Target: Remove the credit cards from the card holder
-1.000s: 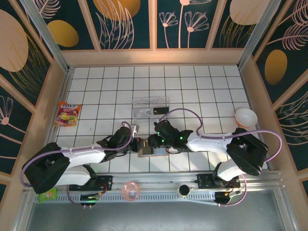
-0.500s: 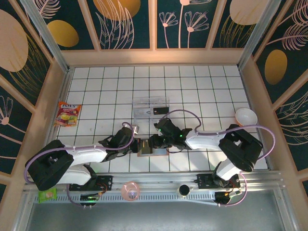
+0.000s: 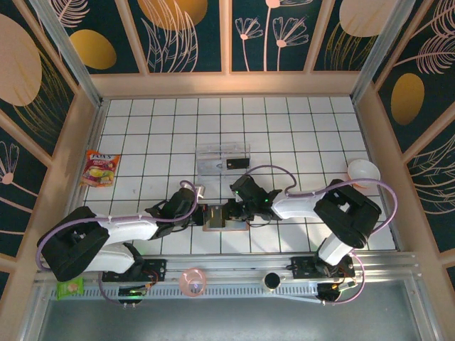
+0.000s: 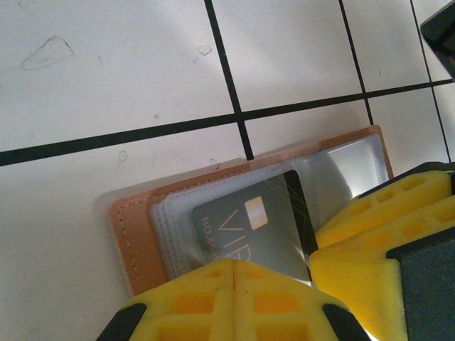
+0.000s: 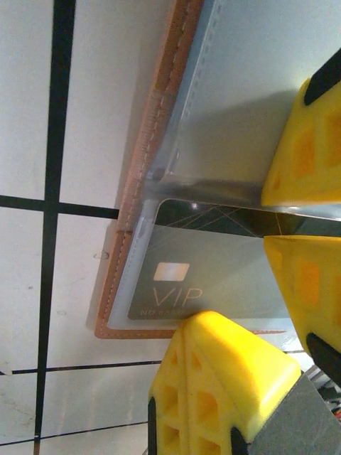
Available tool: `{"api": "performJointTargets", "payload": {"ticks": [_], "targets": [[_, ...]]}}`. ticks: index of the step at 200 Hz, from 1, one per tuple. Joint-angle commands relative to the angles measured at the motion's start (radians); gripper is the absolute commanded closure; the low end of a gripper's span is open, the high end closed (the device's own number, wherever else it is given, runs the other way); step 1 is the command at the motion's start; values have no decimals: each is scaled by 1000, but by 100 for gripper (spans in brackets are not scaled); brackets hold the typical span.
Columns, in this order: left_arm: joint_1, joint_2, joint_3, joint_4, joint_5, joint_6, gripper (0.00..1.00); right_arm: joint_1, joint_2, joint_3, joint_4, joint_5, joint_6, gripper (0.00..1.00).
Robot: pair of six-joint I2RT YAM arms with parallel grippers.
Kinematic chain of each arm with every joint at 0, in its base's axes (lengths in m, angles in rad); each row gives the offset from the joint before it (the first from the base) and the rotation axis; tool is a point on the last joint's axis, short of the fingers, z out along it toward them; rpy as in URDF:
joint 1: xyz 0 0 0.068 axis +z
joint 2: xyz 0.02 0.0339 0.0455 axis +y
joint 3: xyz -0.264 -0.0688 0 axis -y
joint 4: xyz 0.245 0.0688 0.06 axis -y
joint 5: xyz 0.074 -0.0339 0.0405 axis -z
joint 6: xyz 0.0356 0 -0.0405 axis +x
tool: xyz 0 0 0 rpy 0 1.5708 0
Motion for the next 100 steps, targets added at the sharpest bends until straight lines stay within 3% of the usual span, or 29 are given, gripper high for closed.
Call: {"api": "performJointTargets", "payload": {"ticks": [1, 21, 100], "targets": [[0, 18, -24, -1, 14, -8, 100, -10, 22, -25, 44, -30, 17, 88], [1, 13, -25, -2, 14, -8, 100, -11, 7, -36, 47, -17, 22, 100], [1, 4, -10, -3, 6, -6, 100, -6, -185, -89, -85, 137, 36, 100]]}}
